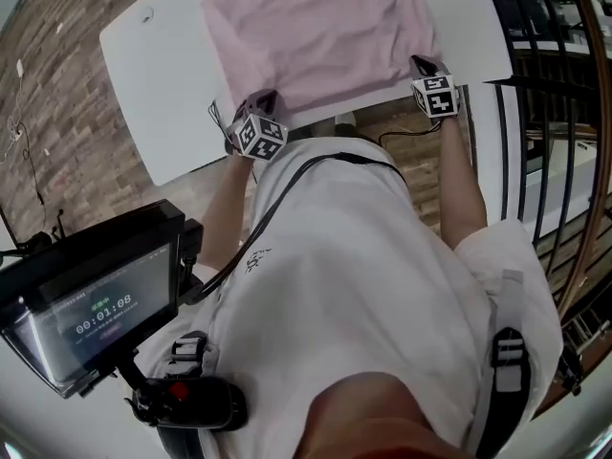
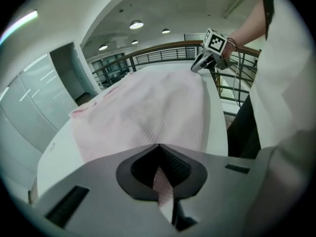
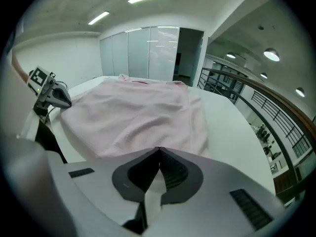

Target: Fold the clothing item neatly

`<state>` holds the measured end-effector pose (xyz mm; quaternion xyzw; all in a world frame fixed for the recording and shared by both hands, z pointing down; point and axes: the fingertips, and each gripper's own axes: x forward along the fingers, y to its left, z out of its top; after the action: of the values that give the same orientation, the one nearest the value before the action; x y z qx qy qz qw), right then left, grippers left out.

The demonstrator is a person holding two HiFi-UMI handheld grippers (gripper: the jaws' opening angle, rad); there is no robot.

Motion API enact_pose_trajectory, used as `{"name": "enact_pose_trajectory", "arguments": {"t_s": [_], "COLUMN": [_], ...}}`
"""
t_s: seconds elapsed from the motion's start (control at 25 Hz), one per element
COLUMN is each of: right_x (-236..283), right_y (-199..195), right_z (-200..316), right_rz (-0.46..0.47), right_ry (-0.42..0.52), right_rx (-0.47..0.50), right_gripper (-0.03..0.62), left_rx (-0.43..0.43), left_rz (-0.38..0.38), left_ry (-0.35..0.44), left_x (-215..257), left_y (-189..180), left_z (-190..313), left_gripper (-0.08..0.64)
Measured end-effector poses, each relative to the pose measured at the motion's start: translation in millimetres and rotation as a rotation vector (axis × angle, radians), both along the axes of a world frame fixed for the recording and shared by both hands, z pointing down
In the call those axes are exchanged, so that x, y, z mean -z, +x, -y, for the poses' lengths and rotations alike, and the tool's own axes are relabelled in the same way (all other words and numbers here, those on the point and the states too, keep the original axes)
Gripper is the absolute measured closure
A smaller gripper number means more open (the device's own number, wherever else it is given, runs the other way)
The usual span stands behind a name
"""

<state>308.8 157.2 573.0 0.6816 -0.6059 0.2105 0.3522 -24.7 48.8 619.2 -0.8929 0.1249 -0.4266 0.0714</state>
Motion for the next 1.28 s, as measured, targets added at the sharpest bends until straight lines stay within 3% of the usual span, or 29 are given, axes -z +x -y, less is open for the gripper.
{"name": "enact_pose_trajectory", "arguments": {"t_s": [0.08,0.2,0.44,0.56,0.68,0.8,0.96,1.28], "right_x": [3.7,-9.1,-13.5,-3.4,9.8,14.8,8.7,-20.7], "right_y": [8.7,2.4,-26.2,-41.8,-70.7,-94.5,-108.2,-106.2], "right_z": [-6.9,6.6,9.2,16.2,25.0,23.0,14.2,-4.9], "right_rz": [-0.032,-0.031,0.007,-0.017,-0.043,-0.101,-0.134,-0.247], "right_ry": [-0.037,-0.063,-0.096,-0.047,-0.024,-0.054,-0.099,-0.249], "right_rx": [0.013,0.024,0.096,0.196,0.374,0.524,0.610,0.737], "right_gripper": [0.588,0.588,0.588,0.588,0.584,0.552,0.514,0.378], "left_rx": [0.073,0.182,0.243,0.191,0.146,0.087,0.013,-0.099], "left_rz": [-0.014,-0.051,-0.002,0.033,0.045,0.081,0.105,0.166], "left_ry": [-0.039,-0.114,-0.046,-0.003,-0.009,-0.019,0.016,0.049], "left_x": [2.6,-7.9,-9.9,-8.6,-6.4,-11.1,-9.8,-11.1], "left_y": [-6.5,-25.4,-51.1,-53.9,-57.6,-54.0,-32.2,-3.2], "left_z": [-5.3,24.6,40.7,30.2,15.5,-1.1,-13.9,-28.3], "left_gripper": [0.557,0.557,0.557,0.557,0.555,0.487,0.469,0.465]}}
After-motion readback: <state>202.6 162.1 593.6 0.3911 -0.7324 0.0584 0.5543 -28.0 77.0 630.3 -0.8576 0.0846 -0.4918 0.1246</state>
